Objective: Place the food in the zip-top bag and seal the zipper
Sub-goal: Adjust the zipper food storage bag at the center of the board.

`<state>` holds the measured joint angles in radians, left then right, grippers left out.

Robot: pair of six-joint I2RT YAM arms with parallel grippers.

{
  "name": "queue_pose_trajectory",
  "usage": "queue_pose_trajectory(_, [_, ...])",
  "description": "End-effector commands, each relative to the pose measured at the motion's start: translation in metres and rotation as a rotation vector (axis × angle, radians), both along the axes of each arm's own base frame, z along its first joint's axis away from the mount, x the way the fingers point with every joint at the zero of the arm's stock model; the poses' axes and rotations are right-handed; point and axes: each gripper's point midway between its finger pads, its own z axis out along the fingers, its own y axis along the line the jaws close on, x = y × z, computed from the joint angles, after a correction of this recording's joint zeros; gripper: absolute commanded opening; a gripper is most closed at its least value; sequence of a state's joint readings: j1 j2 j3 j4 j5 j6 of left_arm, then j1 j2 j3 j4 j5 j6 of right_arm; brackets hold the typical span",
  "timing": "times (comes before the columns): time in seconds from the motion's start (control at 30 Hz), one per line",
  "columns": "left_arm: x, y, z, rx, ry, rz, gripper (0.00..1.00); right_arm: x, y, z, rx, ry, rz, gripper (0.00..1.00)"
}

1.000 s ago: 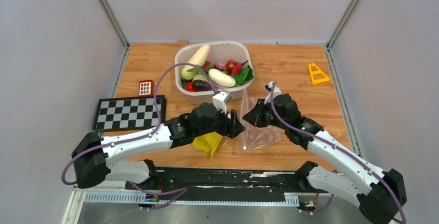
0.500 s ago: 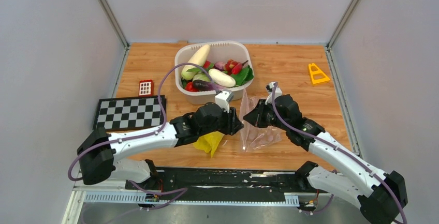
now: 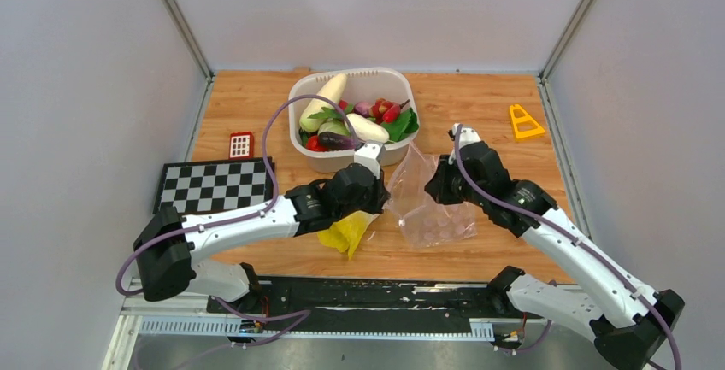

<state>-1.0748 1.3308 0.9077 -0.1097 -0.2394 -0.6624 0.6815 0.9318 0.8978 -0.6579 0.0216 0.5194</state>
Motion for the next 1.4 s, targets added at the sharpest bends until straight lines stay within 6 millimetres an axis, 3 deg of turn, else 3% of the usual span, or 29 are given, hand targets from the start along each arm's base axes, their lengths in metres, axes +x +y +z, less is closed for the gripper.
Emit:
queue_pose_trajectory(0.0, [0.017, 0.021, 0.013, 0.075, -0.067, 0.106, 0.0, -0.013, -0.056, 0.007, -0.276, 0.011, -0.061, 0.0])
queue_pose_trajectory(0.27, [0.025, 0.036, 0.007, 0.145, -0.074, 0.181, 0.0, -0.032, -0.102, 0.029, -0.506, 0.06, -0.089, 0.0])
queue_pose_trajectory(0.47, [0.027, 0.043, 0.002, 0.173, -0.074, 0.204, 0.0, -0.031, -0.102, 0.035, -0.488, 0.044, -0.121, 0.0])
queue_pose_trajectory(0.53, [0.024, 0.036, 0.004, 0.139, -0.076, 0.174, 0.03, -0.028, -0.084, 0.033, -0.415, 0.032, -0.078, 0.0])
queue_pose_trajectory(0.67, [0.012, -0.001, 0.023, -0.016, -0.084, 0.011, 0.36, -0.023, -0.045, 0.024, -0.294, 0.012, 0.005, 0.0])
queue_pose_trajectory(0.77, [0.005, -0.023, 0.033, -0.068, -0.078, -0.078, 0.43, -0.019, -0.032, 0.015, -0.274, 0.014, 0.033, 0.0])
queue_pose_trajectory(1.13, [0.0, -0.065, 0.037, -0.081, -0.056, -0.233, 0.52, -0.016, -0.01, 0.005, -0.227, 0.01, 0.101, 0.0])
queue_pose_trajectory(1.37, [0.011, -0.064, 0.026, -0.052, -0.053, -0.198, 0.52, -0.023, 0.003, -0.002, -0.189, 0.031, 0.172, 0.0])
